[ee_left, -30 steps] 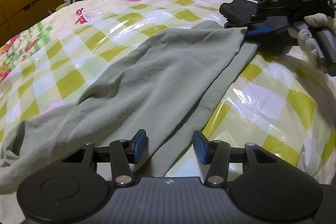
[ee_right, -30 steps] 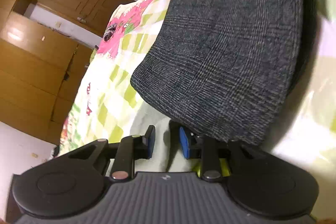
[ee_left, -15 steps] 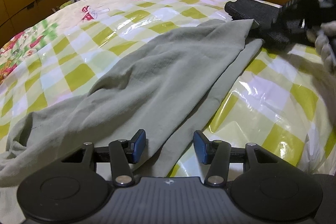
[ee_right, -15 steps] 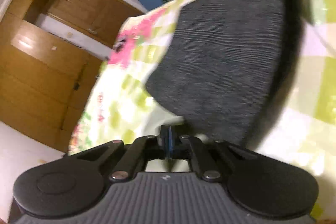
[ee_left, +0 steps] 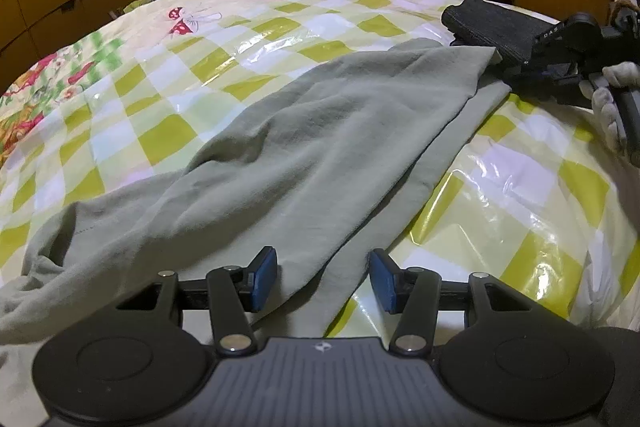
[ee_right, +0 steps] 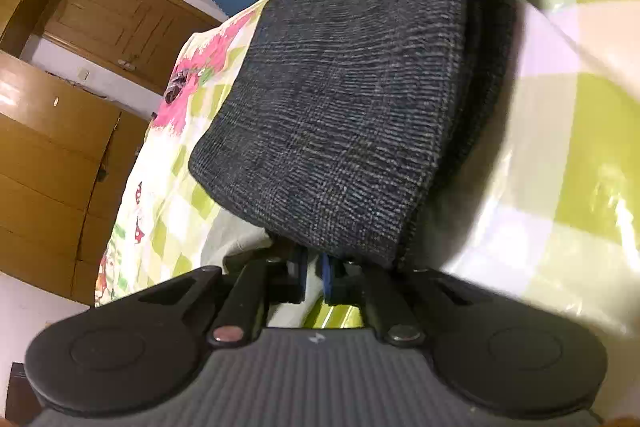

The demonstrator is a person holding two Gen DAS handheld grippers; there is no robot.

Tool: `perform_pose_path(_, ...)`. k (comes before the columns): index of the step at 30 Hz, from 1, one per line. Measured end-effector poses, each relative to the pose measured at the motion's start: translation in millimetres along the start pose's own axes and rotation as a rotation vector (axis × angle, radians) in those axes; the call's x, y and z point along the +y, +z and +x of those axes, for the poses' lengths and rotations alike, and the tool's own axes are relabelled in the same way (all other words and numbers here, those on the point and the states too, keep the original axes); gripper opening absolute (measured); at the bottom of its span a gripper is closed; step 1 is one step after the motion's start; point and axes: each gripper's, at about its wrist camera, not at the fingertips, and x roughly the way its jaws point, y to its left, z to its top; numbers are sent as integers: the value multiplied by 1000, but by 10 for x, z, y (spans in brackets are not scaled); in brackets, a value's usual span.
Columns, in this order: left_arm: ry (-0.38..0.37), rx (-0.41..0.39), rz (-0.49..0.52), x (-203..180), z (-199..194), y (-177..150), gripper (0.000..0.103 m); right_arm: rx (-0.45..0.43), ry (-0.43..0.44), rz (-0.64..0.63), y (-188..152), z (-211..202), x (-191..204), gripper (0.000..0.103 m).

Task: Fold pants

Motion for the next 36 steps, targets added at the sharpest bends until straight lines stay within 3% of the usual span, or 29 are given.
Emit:
perform_pose_path(5, -5, -1, 36, -63, 4, 4, 64, -46, 10, 108, 55, -3, -132, 3)
perform_pose_path(7, -7, -6, 37, -63, 0, -2, 64, -35, 30, 80, -84, -117, -2, 20)
perform_pose_path(11, -14, -11, 21, -36, 5, -20, 64, -7, 138, 98, -209, -225, 192, 25)
perform_pose_path(13, -16, -10, 10, -18, 4, -31, 64, 13, 151, 83, -229, -135, 288, 42)
perform_pose_path(14, -14, -10, 8, -17, -1, -33, 64, 20, 141, 84, -229, -71, 312, 43)
perform_pose_path(20, -17, -17, -7, 13, -27, -53, 64, 48, 43, 34, -177, 273, 432, 43)
perform_pose_path(21, -16, -19, -4, 12, -26, -51, 64, 42, 43, 31, -184, 268, 434, 38)
perform_pose_path(22, -15, -22, -1, 12, -33, -52, 64, 41, 60, 32, -200, 161, 371, 21)
perform_pose_path(24, -19, -33, -8, 16, -56, -40, 64, 52, 120, 69, -175, 107, 388, 4)
perform_pose_path(31, -19, -115, 29, -151, -102, 69, 69, 71, 363, 120, -34, -286, 677, 4)
perform_pose_path(34, -9, -132, 67, -306, -12, 114, 69, 65, 390, 122, 37, -332, 759, 4)
perform_pose_path(36, 54, -126, 110, -387, 76, 134, 68, 58, 399, 103, 70, -390, 787, 4)
